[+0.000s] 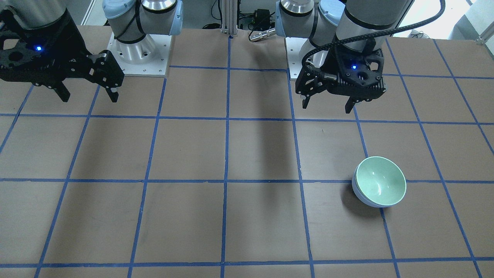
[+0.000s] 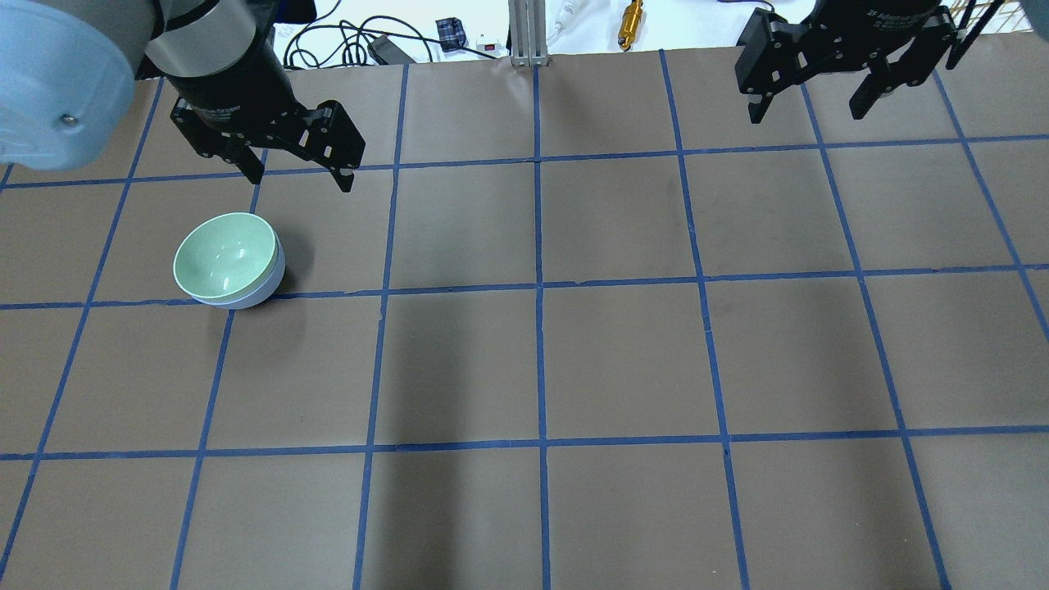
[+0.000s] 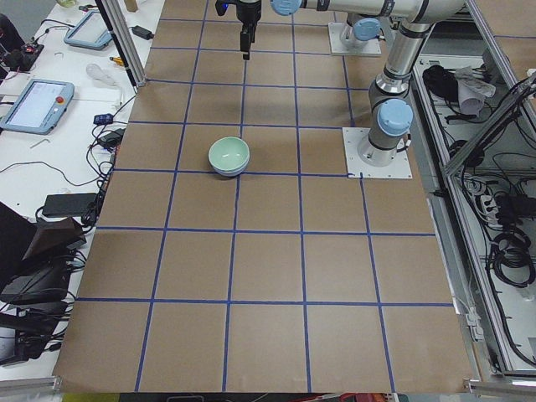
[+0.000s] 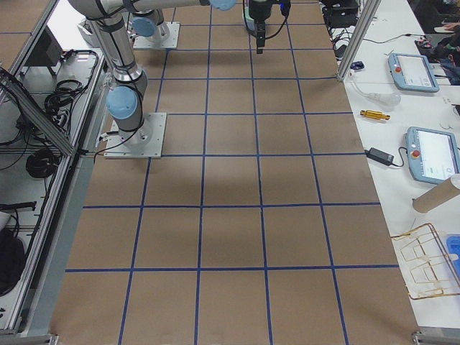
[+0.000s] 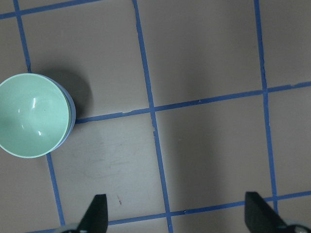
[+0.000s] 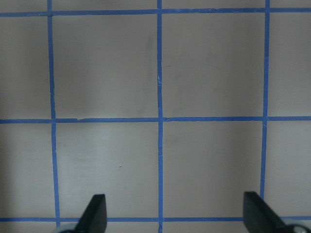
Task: Stack green bowl on blue bowl
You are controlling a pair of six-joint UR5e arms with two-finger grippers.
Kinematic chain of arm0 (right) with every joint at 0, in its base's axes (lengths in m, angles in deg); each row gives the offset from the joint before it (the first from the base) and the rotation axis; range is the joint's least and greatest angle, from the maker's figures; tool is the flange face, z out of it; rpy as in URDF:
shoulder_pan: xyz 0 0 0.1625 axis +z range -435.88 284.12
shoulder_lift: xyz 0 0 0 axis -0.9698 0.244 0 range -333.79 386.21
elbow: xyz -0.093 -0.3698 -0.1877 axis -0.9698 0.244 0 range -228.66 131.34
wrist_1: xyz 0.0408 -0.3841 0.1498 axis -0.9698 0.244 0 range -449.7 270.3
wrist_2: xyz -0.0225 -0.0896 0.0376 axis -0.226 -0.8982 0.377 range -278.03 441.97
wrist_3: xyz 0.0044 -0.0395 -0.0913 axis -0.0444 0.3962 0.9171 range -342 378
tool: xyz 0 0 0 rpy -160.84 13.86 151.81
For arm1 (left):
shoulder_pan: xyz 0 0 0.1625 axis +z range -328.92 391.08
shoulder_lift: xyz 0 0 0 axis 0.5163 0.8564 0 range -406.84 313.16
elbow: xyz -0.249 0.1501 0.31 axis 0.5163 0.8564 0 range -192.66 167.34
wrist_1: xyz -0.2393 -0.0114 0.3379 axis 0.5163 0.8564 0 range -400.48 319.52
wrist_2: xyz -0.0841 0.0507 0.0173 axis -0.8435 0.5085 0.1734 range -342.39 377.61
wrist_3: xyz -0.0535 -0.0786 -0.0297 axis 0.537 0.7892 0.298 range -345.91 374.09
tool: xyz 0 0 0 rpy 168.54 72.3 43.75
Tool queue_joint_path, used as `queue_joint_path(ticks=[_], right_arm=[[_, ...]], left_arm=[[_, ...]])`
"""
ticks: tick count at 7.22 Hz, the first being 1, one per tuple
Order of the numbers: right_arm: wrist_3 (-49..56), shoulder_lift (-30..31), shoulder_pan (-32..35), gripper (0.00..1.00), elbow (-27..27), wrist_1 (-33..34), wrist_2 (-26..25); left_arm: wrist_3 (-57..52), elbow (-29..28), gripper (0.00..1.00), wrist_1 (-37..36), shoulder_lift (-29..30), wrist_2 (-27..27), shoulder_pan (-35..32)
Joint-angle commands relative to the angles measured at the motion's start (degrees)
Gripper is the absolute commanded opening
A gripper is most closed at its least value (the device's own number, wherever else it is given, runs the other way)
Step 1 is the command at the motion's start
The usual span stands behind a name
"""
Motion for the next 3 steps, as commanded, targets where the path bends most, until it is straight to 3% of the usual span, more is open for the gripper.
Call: queue_joint_path(ticks=[1, 3], right_arm=[[0.0, 0.0, 0.0, 1.0, 0.0, 0.0, 0.0], [0.0, 0.0, 0.0, 1.0, 0.0, 0.0, -0.1]], left_arm=[[1.4, -1.3, 1.0, 0.3, 0.1, -0.2, 0.2], [0.5, -1.5, 1.0, 2.2, 0.0, -0.1, 3.0]])
